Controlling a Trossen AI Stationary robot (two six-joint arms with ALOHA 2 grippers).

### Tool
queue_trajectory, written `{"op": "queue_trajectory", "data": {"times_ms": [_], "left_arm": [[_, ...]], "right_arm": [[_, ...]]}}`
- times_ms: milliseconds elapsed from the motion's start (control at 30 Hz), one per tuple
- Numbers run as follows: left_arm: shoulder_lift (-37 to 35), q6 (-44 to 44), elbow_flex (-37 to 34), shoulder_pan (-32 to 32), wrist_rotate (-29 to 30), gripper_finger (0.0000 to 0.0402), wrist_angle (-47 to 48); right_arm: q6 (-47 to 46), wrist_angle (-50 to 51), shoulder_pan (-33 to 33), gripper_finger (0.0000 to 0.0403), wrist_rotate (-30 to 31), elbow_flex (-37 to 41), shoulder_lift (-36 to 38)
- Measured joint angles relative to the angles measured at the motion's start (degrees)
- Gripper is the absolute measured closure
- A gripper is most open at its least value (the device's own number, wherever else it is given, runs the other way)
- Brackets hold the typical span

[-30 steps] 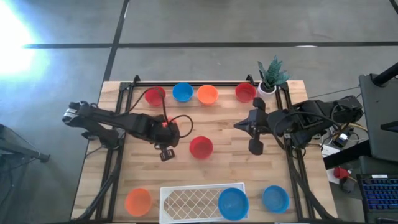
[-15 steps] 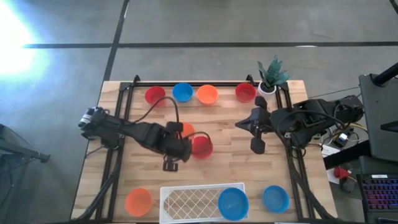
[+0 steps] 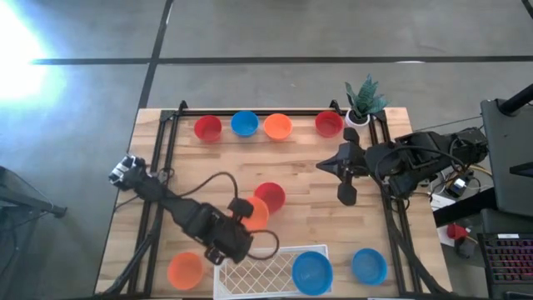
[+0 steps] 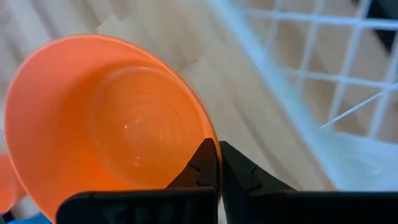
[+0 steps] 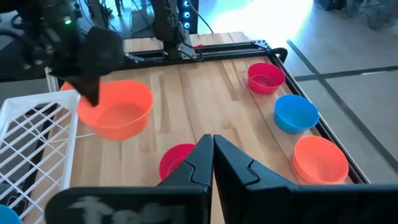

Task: Pick & Place Mini bowls
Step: Put the middle orange bowl on the shelf

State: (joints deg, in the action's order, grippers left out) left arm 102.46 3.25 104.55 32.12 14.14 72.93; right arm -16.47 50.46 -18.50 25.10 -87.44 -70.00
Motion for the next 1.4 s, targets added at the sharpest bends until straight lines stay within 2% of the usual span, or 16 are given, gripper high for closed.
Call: {"op": "queue_trajectory", "data": {"times_ms": [200,700,1400], "left_arm": [[2.0,1.09,3.64,2.23,-1.77,0.0401,-0.92],[8.34,6.85,11.56,3.04,-7.12,0.0401,-1.3],[16.04,7.13,21.31,6.37,-7.55,0.0402,-3.39]], "right_arm": [[0.0,-0.02,0.01,0.0394,0.09,0.0,0.08],[0.15,0.0,0.02,0.0394,0.09,0.0,0.17],[0.17,-0.01,0.02,0.0394,0.33,0.0,0.29]]}}
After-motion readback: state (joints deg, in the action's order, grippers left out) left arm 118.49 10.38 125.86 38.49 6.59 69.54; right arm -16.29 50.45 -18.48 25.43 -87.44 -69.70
